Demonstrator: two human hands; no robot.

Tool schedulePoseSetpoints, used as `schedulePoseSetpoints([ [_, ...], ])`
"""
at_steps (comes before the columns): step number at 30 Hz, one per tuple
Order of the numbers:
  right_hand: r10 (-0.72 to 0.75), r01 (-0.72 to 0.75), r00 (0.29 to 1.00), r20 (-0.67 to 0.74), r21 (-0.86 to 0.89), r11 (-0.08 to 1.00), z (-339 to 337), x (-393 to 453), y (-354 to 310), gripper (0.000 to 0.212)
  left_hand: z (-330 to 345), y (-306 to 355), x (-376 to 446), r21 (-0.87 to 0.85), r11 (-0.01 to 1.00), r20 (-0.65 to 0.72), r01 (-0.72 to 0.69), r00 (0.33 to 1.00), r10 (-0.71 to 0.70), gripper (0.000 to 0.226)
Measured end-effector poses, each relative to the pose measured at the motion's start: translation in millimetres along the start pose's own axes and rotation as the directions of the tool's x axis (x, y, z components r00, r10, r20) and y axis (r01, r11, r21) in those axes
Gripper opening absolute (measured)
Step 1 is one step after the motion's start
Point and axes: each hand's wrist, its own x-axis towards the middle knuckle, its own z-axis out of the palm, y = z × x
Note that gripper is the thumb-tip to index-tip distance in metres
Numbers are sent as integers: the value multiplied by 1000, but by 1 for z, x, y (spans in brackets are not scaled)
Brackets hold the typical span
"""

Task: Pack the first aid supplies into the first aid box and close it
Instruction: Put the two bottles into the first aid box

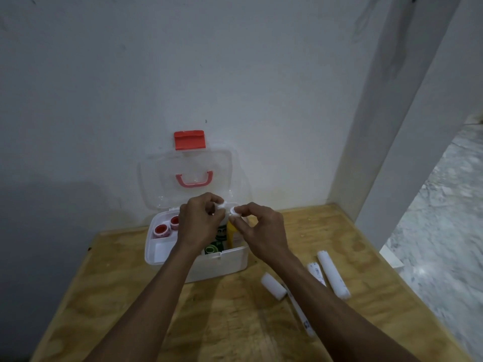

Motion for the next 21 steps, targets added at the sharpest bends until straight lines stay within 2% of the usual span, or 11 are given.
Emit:
schedulePoseSetpoints([
  [11,-21,30,995,98,-95,995,-2,4,-5,20,-7,2,3,140,989,130,-51,991,33,26],
  [18,71,-53,983,167,-111,992,-9,1,-6,26,-11,6,-1,184,981,123,-55,992,33,29],
  [21,113,-102,990,79,-134,986,-32,-4,-7,30,-18,17,-11,196,978,27,-74,997,70,30],
])
